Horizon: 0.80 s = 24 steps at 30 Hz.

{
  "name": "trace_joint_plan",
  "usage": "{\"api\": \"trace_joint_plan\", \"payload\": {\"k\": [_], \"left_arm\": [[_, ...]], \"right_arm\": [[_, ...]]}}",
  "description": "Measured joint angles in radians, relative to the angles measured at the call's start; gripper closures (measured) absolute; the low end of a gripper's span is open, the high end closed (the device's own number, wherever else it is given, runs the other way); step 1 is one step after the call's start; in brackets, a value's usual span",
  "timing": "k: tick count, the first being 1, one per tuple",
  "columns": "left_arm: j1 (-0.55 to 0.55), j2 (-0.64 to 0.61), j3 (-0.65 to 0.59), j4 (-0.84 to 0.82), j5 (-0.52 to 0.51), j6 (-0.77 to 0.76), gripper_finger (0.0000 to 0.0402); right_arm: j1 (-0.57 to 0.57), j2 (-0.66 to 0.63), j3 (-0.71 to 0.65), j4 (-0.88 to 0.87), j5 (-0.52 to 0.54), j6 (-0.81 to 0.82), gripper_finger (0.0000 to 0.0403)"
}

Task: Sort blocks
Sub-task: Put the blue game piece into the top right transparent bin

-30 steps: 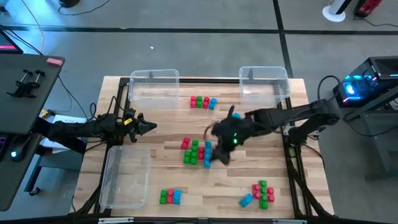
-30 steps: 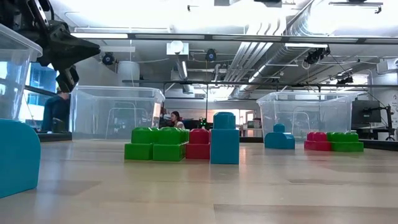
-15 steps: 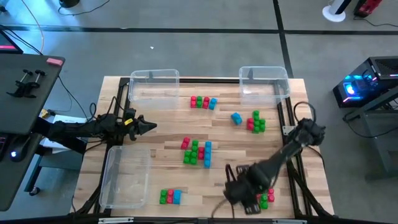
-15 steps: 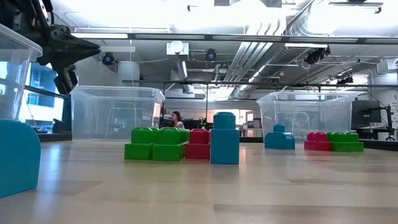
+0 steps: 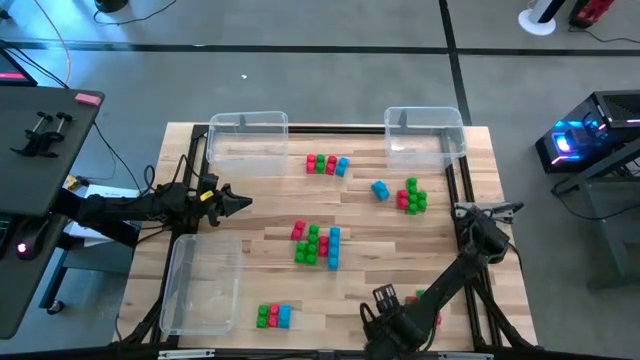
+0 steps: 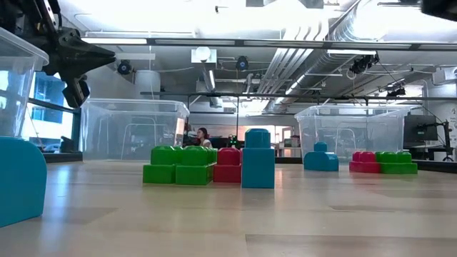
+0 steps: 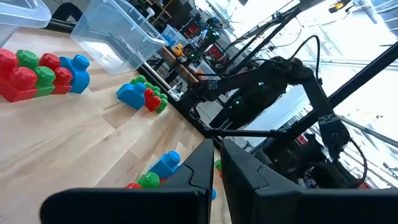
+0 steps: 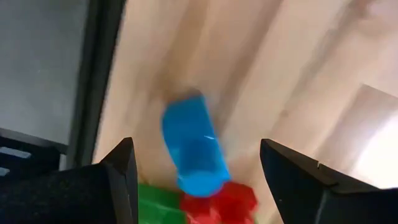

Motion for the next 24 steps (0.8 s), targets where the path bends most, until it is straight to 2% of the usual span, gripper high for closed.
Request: {"api": "trace_joint_plan", "payload": {"k": [6,9,13,20,22,24], "left_arm": [[0.0,0.0,0.0,0.0,0.0,0.0,0.0382],[0.0,0.0,0.0,0.0,0.0,0.0,0.0383],[0.0,0.0,0.0,0.0,0.0,0.0,0.0382],[0.0,0.0,0.0,0.0,0.0,0.001,0.0382],[0.0,0.0,0.0,0.0,0.0,0.006,0.0382],[0.0,0.0,0.0,0.011,-0.001,0.002,0.0382]], "right_arm": [[0.026,0.059,0.0,0.051,0.015,0.007,0.0179],[0.035,0.086,0.0,0.047,0.017,0.006,0.0192],[0.034,0.099,0.0,0.006,0.026,0.005,0.0244],[0.023,0.1,0.001,-0.07,0.063,-0.019,0.0374],[0.012,0.099,0.009,-0.088,0.056,-0.046,0.0391],[0.0,0.102,0.031,-0.115,0.077,-0.08,0.0387]]}}
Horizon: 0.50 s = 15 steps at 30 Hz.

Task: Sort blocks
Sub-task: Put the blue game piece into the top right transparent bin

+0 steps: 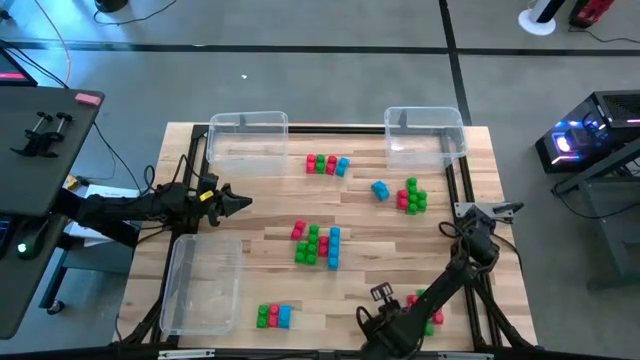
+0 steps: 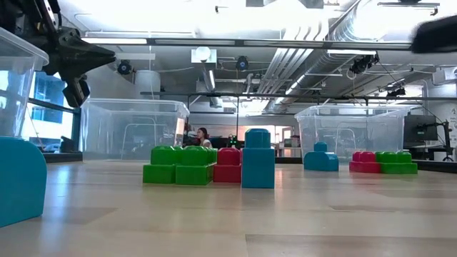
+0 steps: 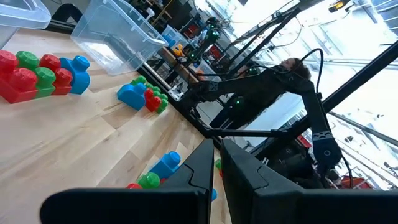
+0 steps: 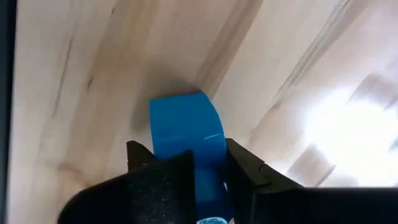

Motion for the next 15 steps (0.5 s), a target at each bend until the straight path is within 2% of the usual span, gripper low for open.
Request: {"api": "trace_joint_plan", "payload": {"k": [7,12,15], "left_arm": [[0.0,0.0,0.014,0.162,-0.012,0.069,0.0382],[0.001,0.0,0.054,0.21,-0.096,0.113,0.0382],[0.001,0.004,0.099,0.203,-0.121,0.19,0.0382]], "right_arm": [[-0.086,-0.099,0.069,-0.075,0.15,-0.102,0.0397],[-0.184,-0.225,0.101,-0.232,0.307,-0.099,0.0398],[-0.257,-0.337,0.103,-0.24,0.395,-0.09,0.0399]]}}
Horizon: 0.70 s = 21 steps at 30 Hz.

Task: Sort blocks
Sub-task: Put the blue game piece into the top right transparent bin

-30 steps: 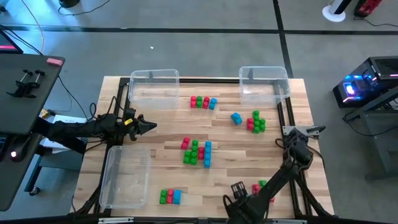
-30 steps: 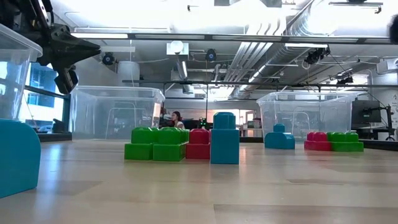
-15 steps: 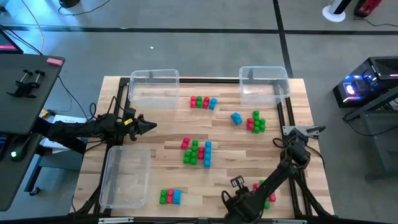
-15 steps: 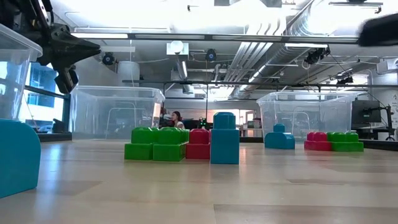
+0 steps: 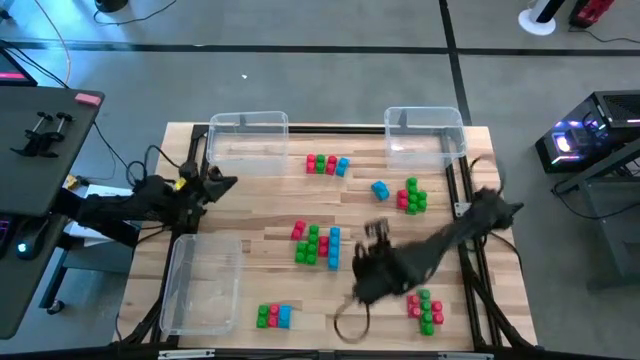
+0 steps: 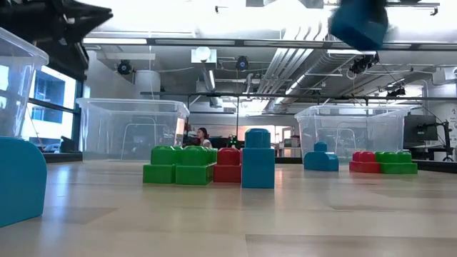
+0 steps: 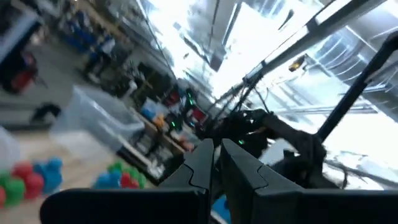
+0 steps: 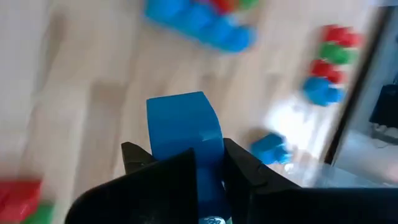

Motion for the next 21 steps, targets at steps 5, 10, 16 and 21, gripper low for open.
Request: {"api": "trace_joint_plan", "payload": {"k": [5,10,16,21], "left_arm": [[0.0,0.065,0.104,-0.051,-0.008,0.146,0.0382],[0.0,0.26,0.263,-0.108,-0.008,0.287,0.0377],[0.0,0.613,0.518,-0.121,0.044,0.56,0.034],[0.01,0.891,0.741,-0.217,0.046,0.617,0.0297]], "right_arm": [[-0.151,-0.184,-0.007,-0.005,0.181,0.168,0.04],[-0.35,-0.301,-0.008,-0.001,0.295,0.279,0.0401],[-0.654,-0.311,-0.031,0.002,0.206,0.275,0.0401],[-0.892,-0.308,-0.104,0.032,0.203,0.264,0.0402]]}}
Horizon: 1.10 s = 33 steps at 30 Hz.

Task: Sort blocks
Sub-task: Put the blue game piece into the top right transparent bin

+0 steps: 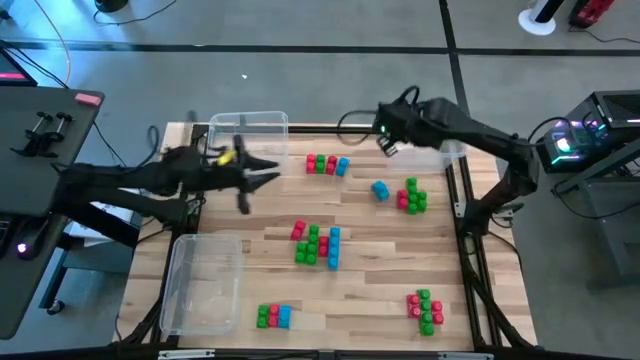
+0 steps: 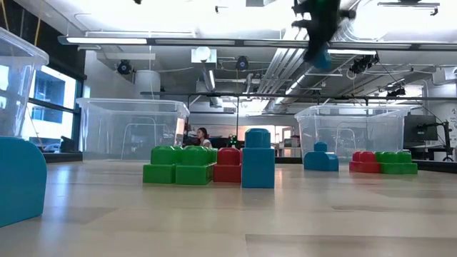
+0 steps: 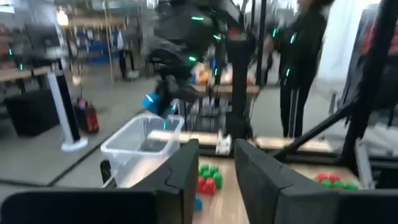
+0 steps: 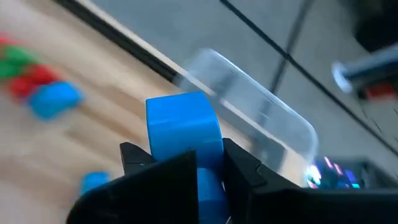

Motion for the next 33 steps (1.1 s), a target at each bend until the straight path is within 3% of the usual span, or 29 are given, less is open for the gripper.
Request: {"api": "trace_joint_plan", "payload": {"k": [5,9,15,20,24,26,29,31,33], "left_arm": [[0.017,0.187,0.197,-0.204,0.0,-0.07,0.026],[0.024,0.261,0.281,-0.295,-0.008,-0.109,0.0241],[0.028,0.276,0.289,-0.31,-0.119,-0.196,0.0234],[0.028,0.274,0.29,-0.363,-0.211,-0.245,0.0234],[0.029,0.271,0.29,-0.399,-0.286,-0.278,0.0234],[0.047,0.268,0.289,-0.404,-0.311,-0.267,0.0234],[0.127,0.251,0.29,-0.406,-0.246,-0.262,0.0234],[0.213,0.241,0.29,-0.438,-0.125,-0.262,0.0234],[0.299,0.242,0.29,-0.471,0.013,-0.261,0.0234]], "right_arm": [[-0.189,-0.001,-0.104,0.03,-0.076,-0.072,0.0402],[-0.283,-0.001,-0.196,0.14,-0.142,-0.221,0.0396],[-0.374,-0.002,-0.275,0.266,-0.234,-0.442,0.0336],[-0.423,-0.019,-0.264,0.291,-0.242,-0.583,0.027],[-0.469,-0.057,-0.24,0.292,-0.258,-0.556,0.0233],[-0.49,-0.084,-0.236,0.277,-0.323,-0.491,0.0226],[-0.501,-0.144,-0.249,0.3,-0.539,-0.358,0.0227],[-0.465,-0.175,-0.281,0.329,-0.66,-0.27,0.0231],[-0.388,-0.185,-0.317,0.332,-0.693,-0.205,0.0236]]}}
